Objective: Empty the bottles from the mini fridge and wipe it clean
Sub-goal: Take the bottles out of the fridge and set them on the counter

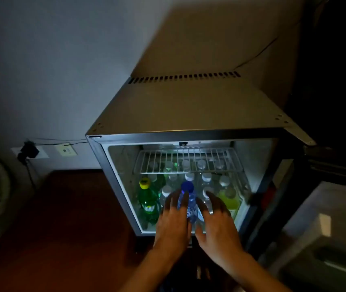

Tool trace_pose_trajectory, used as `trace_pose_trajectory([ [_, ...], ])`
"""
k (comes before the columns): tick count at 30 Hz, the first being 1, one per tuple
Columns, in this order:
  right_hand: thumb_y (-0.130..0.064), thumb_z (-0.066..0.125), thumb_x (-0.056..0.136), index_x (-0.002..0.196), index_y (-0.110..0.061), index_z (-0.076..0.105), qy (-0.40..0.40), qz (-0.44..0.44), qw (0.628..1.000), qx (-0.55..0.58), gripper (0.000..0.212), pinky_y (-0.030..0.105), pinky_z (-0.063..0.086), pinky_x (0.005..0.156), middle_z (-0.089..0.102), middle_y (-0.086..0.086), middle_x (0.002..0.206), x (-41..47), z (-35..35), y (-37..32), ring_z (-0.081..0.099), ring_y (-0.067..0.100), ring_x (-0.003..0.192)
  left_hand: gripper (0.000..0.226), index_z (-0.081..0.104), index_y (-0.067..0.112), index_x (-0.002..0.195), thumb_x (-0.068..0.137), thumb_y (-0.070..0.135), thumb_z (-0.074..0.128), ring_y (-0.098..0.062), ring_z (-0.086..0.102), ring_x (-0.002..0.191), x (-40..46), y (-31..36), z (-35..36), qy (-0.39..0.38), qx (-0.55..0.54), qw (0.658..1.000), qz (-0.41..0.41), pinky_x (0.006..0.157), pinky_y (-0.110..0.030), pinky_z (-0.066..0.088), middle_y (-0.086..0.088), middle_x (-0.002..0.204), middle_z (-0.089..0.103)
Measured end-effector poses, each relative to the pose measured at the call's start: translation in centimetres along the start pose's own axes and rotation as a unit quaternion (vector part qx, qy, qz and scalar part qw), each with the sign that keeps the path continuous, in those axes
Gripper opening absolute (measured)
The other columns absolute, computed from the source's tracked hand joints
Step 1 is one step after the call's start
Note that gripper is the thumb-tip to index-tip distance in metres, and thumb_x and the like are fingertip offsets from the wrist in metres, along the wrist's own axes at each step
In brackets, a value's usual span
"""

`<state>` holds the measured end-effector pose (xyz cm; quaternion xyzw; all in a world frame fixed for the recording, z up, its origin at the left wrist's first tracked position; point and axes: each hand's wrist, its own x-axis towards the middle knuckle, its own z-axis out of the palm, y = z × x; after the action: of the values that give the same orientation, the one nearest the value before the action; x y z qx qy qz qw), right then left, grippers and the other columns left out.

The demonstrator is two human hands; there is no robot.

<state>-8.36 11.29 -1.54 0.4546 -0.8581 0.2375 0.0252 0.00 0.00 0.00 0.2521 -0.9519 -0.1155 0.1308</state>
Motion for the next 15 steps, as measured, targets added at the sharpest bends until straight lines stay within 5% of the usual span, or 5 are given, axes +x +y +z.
trace_pose_trajectory([
  [3, -0.029, 0.083, 0.064, 0.149, -0.023, 0.034, 0.013, 0.050, 0.998, -0.040, 0.098, 0.039, 0.057, 0.084, 0.031, 0.017, 0.153, 2.2, -0.5, -0.4, 0.057, 0.032, 0.115, 0.098, -0.016, 0.030, 0.150, 0.088, 0.010, 0.056, -0.027, 0.009, 0.146, 1.7, 0.5, -0.7, -0.057, 0.015, 0.998, -0.029, 0.097, -0.029, 0.048, -0.002, 0.159, -0.019],
  [5, -0.030, 0.075, 0.078, 0.155, -0.025, 0.013, -0.016, 0.071, 0.994, -0.083, 0.099, 0.034, 0.055, 0.084, 0.012, 0.019, 0.160, 3.9, -1.3, -0.5, 0.059, 0.027, 0.112, 0.100, -0.019, 0.030, 0.150, 0.088, 0.006, 0.056, -0.026, -0.005, 0.148, 2.9, 0.7, -1.1, -0.060, 0.009, 0.998, -0.021, 0.115, -0.037, 0.030, -0.001, 0.158, -0.026],
  [8, -0.032, 0.052, 0.095, 0.155, -0.030, -0.001, -0.131, 0.113, 0.979, -0.106, 0.080, 0.033, 0.051, 0.084, 0.000, 0.012, 0.161, 5.2, -2.0, -0.4, 0.055, 0.025, 0.118, 0.091, -0.003, 0.022, 0.154, 0.088, 0.010, 0.058, -0.028, 0.009, 0.147, 4.0, 0.5, -0.6, -0.080, 0.006, 0.997, -0.013, 0.116, -0.036, 0.021, -0.005, 0.162, -0.005],
  [11, -0.026, 0.054, 0.095, 0.151, -0.028, 0.020, -0.120, 0.107, 0.981, -0.109, 0.066, 0.033, 0.051, 0.087, 0.013, 0.011, 0.158, 5.5, -1.4, 0.1, 0.050, 0.025, 0.124, 0.076, 0.017, 0.021, 0.153, 0.090, 0.020, 0.059, -0.030, 0.035, 0.133, 4.7, 0.0, -0.2, -0.037, 0.016, 0.999, -0.014, 0.103, -0.037, 0.038, -0.008, 0.151, 0.027],
  [15, -0.017, 0.057, 0.091, 0.133, -0.025, 0.044, -0.079, 0.086, 0.990, -0.082, 0.044, 0.034, 0.051, 0.072, 0.034, 0.009, 0.142, 5.0, -0.5, 1.1, 0.061, 0.025, 0.103, 0.057, 0.030, 0.020, 0.146, 0.095, 0.034, 0.053, -0.027, 0.039, 0.126, 4.3, -0.1, -0.1, -0.015, 0.016, 1.000, -0.020, 0.098, -0.036, 0.041, -0.009, 0.140, 0.038],
])
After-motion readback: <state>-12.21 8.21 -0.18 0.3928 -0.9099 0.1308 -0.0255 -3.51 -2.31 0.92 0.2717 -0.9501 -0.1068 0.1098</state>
